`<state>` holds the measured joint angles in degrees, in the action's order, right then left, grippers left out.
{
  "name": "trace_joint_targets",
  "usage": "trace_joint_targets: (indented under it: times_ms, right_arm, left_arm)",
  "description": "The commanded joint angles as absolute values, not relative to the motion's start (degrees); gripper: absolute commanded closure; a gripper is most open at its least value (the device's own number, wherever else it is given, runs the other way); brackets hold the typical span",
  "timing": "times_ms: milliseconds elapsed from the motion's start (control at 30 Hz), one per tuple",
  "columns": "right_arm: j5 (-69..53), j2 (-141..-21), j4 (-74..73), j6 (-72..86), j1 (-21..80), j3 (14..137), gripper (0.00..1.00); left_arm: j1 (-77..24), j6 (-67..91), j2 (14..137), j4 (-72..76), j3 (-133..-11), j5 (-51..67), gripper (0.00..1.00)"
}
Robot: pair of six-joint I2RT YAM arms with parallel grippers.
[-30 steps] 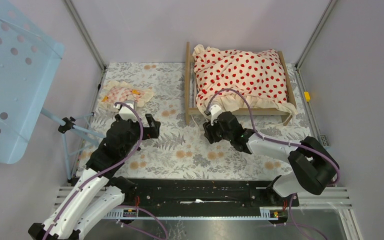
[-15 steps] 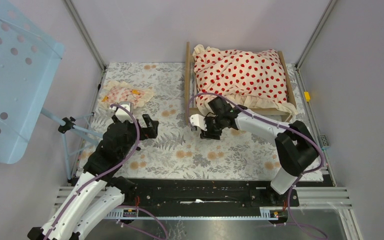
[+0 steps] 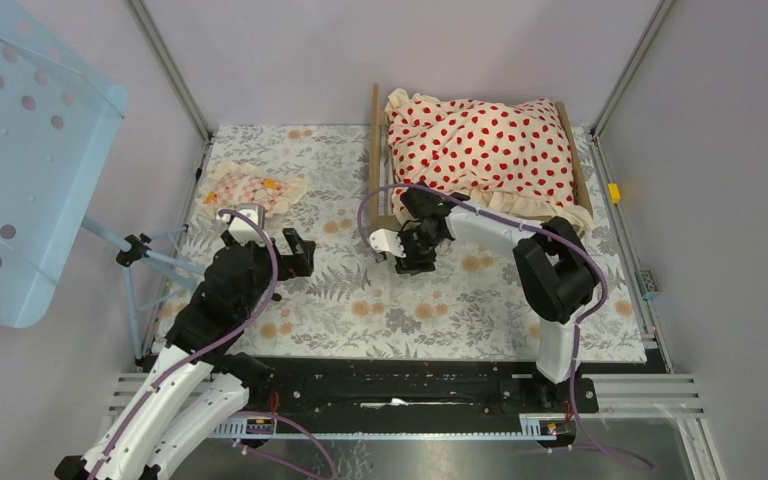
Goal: Set up the pet bed
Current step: Tie the ropes to the bed frame.
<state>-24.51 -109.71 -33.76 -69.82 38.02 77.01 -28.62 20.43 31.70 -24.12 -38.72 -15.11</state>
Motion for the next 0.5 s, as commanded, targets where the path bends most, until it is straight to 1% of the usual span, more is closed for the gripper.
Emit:
trace_joint_targets:
  times_ms: [0,333,467]
  right_arm:
    - [-23.24,-112.42,-34.98,-71.34,37.29,80.47,0.41]
    - [-20.87,-118.12,-35.82,-71.09,37.0,84.26,0.43]
    - [-21.25,-120.07,-38.61,-70.98,36.95,86.15,0.5]
  left_arm:
    - [-28.43,20.48,31.02,-22.77,-38.15,-16.6,0.01]
    - [-28.48,20.48,31.2,-22.85,-38.15,-16.79,0.01]
    - [-28.48,20.48,31.22,-22.85,-38.16,-16.91,0.01]
